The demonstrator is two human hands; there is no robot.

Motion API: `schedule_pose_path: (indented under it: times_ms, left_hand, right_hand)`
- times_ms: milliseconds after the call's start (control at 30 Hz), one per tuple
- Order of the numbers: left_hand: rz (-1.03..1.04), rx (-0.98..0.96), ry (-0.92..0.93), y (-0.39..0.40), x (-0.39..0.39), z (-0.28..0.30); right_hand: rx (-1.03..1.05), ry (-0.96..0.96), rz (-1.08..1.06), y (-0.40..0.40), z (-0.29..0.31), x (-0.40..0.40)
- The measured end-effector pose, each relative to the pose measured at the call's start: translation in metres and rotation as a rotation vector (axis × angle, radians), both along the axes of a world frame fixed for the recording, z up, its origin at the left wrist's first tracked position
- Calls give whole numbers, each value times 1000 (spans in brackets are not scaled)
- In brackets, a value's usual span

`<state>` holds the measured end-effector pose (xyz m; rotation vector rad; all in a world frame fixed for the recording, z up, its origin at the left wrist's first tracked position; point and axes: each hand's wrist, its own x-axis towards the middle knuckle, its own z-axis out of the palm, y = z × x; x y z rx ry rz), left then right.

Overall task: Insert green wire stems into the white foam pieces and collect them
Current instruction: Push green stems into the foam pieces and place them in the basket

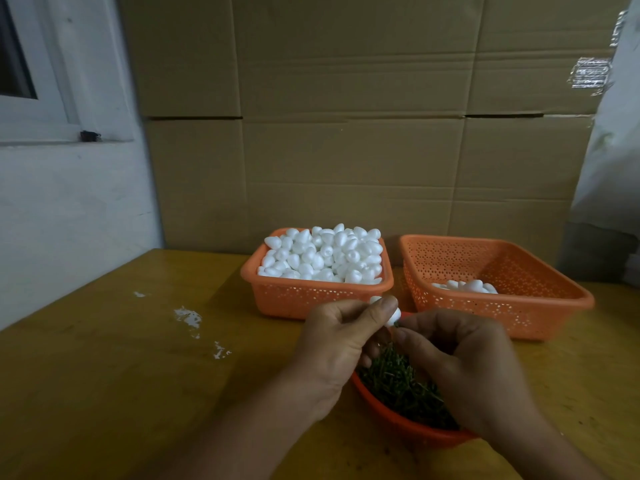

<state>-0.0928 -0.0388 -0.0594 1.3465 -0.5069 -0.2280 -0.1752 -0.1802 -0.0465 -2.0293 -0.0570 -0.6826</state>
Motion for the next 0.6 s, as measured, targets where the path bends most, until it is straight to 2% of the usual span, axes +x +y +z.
schedule_pose_path:
  times_ms: [333,600]
  left_hand:
    - [113,234,-507,4,-6,2]
    - [225,340,-661,5,-9,6]
  right_hand:
    - [-1,17,-12,1,0,0]
    - [101,0,43,7,0,-1]
